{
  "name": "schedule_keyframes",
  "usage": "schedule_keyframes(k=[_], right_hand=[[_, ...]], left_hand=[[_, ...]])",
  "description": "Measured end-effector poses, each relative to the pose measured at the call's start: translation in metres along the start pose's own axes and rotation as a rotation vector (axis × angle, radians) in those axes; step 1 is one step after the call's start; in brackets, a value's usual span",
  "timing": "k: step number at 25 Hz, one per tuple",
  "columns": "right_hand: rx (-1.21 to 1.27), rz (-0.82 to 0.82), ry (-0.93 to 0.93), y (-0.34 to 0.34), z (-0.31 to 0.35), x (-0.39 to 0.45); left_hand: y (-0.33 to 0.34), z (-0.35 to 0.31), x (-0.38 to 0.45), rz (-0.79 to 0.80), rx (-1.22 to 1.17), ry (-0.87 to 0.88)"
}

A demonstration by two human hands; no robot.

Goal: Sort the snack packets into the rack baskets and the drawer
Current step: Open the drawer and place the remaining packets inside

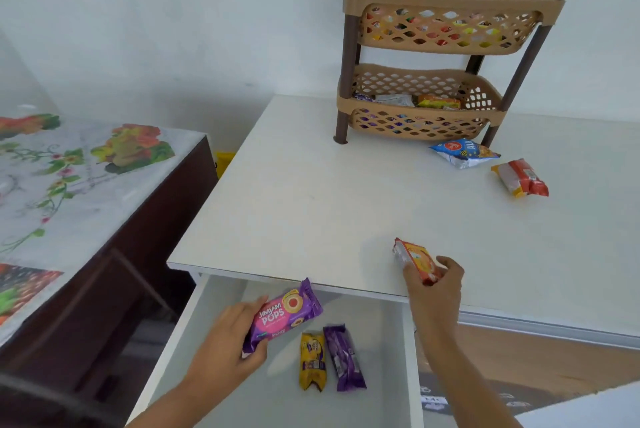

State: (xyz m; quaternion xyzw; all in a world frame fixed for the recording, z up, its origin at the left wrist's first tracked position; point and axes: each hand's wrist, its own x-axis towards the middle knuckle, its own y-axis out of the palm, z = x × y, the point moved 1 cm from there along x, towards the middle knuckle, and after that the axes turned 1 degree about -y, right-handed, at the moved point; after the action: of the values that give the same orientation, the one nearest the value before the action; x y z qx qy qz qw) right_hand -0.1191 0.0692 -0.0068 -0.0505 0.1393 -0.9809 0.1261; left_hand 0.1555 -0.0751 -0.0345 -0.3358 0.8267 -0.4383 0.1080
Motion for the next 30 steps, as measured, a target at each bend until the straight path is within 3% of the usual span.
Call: schedule_keyframes(k=[4,7,10,13,18,26,30], right_hand=[[-0.055,0.344,-0.152,0.012,-0.015,-0.093],[-0.162,0.585,-0.131,0.019,-0.041,-0.13],[-0.405,0.705,-0.062,0.022,-0.065,-0.133],[-0.552,0.785,0.036,0.022,-0.079,-0.128],[-0.647,0.774,0.125,0.04,-0.093,-0.11],[-0.898,0.615,0.191,0.074,-0.113,-0.062],[-0.944,0.62,0.186,0.093,-0.129,-0.055]], left_hand=[[0.019,0.019,-0.013,0.157,0.123,-0.127],[0.036,0.034,-0.016,0.379,0.313,-0.283],[0.053,0.049,-0.024,0.553,0.427,-0.398],[0.065,0.058,-0.026,0.591,0.453,-0.452],[0.078,0.057,-0.004,0.495,0.437,-0.546],[0.118,0.062,0.011,0.341,0.423,-0.634],[0.141,0.07,0.005,0.388,0.404,-0.626]])
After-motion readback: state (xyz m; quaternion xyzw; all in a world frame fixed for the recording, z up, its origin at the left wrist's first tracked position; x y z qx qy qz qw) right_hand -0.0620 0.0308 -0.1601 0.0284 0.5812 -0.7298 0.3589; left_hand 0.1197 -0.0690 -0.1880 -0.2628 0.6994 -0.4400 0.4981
